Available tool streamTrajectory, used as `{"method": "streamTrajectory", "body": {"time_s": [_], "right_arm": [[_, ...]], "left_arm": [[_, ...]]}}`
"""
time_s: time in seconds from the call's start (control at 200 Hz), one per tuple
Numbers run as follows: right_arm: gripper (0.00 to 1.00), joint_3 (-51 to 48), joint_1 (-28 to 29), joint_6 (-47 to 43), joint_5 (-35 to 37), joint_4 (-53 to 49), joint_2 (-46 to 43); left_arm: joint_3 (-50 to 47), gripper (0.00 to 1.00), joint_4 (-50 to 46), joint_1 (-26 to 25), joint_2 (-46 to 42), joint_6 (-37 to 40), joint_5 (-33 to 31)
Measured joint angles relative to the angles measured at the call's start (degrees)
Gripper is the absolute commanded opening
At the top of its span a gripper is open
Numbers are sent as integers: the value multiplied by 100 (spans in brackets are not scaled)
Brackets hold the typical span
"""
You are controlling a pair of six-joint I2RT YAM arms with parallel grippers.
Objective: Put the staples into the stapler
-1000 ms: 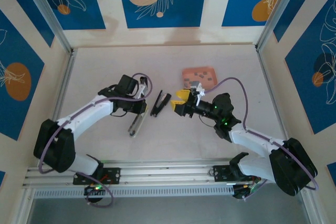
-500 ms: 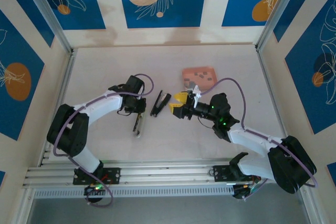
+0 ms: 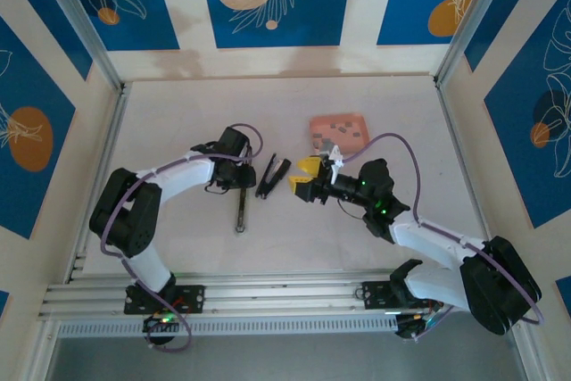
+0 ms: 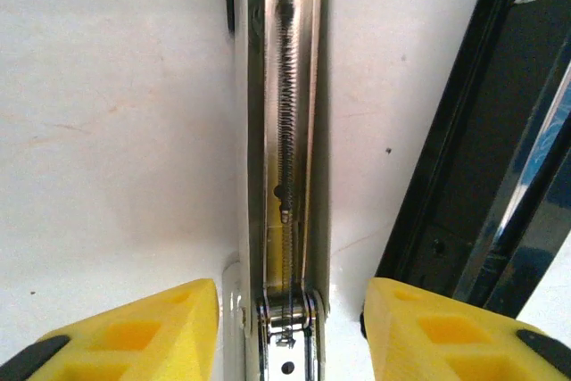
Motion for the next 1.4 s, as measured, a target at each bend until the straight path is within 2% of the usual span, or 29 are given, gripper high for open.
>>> {"method": "streamTrajectory", "body": {"time_s": [0.205,0.375,0.52,0.66,0.89,1.13,1.4], "right_arm": [[59,-2,2,-42,0,-66,-122],[59,-2,4,-37,20,-162,-122],[59,-2,4,87,114,-168,-122],[61,0,4,337,308,-343,-153],[64,313,-2,881,785,-1543,-284],[65,494,-111,1370,1176,-2465,-529],[65,557,-485,1908,1261,-2828,-518]], "left_arm": [[0,51,-4,-20,-234,-24,15],[116,67,-52,-136,-522,-48,96],[391,71,-50,-289,-522,0,223],[804,78,-90,-424,-175,81,396],[1283,86,-166,-691,608,262,426],[1318,87,-260,-758,793,326,487],[1281,85,-153,-994,861,238,1034]]}}
